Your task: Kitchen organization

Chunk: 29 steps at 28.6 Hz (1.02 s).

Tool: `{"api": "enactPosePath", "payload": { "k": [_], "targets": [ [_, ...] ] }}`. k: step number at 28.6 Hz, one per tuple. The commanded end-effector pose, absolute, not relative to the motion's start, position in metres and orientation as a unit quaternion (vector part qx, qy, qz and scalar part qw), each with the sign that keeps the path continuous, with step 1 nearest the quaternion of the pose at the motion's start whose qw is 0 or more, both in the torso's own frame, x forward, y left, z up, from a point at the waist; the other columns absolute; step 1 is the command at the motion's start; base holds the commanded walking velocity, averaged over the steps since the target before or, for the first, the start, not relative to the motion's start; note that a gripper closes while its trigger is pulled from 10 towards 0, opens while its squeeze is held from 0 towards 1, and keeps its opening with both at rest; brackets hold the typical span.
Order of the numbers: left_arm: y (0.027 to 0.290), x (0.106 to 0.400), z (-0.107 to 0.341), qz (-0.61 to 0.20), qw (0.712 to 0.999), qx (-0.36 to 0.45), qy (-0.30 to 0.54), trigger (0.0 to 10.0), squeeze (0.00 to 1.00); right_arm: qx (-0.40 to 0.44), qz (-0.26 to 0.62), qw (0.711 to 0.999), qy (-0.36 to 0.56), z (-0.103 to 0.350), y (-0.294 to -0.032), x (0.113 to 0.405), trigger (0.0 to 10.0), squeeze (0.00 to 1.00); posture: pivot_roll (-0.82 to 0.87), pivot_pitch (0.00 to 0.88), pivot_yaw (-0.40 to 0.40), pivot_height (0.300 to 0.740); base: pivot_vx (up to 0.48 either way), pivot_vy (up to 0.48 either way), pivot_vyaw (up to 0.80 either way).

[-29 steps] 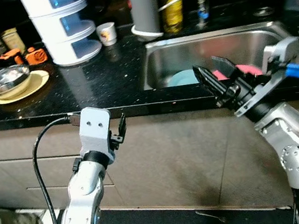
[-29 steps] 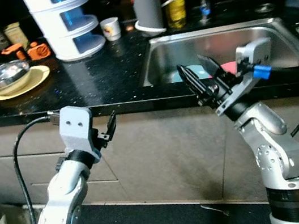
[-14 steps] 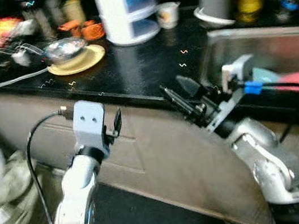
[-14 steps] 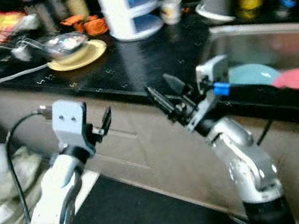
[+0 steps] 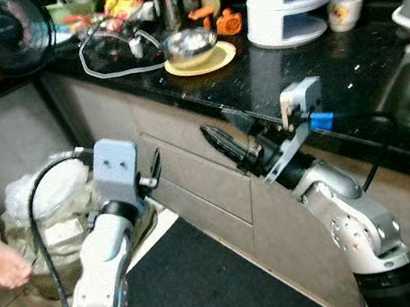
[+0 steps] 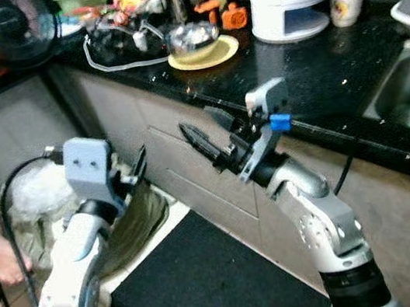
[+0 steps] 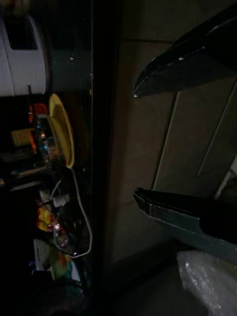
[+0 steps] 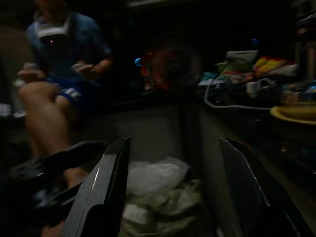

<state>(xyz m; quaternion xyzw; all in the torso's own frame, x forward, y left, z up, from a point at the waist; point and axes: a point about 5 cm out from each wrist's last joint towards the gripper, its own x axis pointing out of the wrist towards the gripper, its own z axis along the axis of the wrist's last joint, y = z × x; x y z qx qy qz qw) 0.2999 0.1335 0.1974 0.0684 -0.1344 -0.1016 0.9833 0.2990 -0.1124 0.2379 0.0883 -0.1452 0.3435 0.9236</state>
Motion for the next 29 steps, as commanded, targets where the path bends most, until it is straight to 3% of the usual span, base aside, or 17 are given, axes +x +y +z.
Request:
{"api": "enactPosePath", "payload": {
  "k": [1, 19, 29],
  "targets": [
    [0.1319, 0.2992, 0.1997, -0.114, 0.982, 0.067, -0.135, 10.0, 0.00, 0.084, 0.327, 0.929, -0.150, 0.2392, -0.1137, 0.3038, 10.0, 0.00, -0.02, 0.000, 0.031, 0.740, 0.000, 0.000, 0.00],
    [0.1279, 0.3017, 0.2070, -0.133, 0.978, 0.067, -0.147, 10.0, 0.00, 0.055, 0.298, 0.940, -0.160, 0.2400, -0.1200, 0.3093, 10.0, 0.00, -0.02, 0.000, 0.053, 0.740, 0.192, 0.000, 0.00],
    [0.1283, 0.3013, 0.2082, -0.136, 0.977, 0.070, -0.148, 10.0, 0.00, 0.053, 0.318, 0.930, -0.175, 0.2418, -0.1146, 0.3049, 10.0, 0.00, -0.01, 0.000, 0.054, 0.740, 0.251, 0.000, 0.70]
  ]
}}
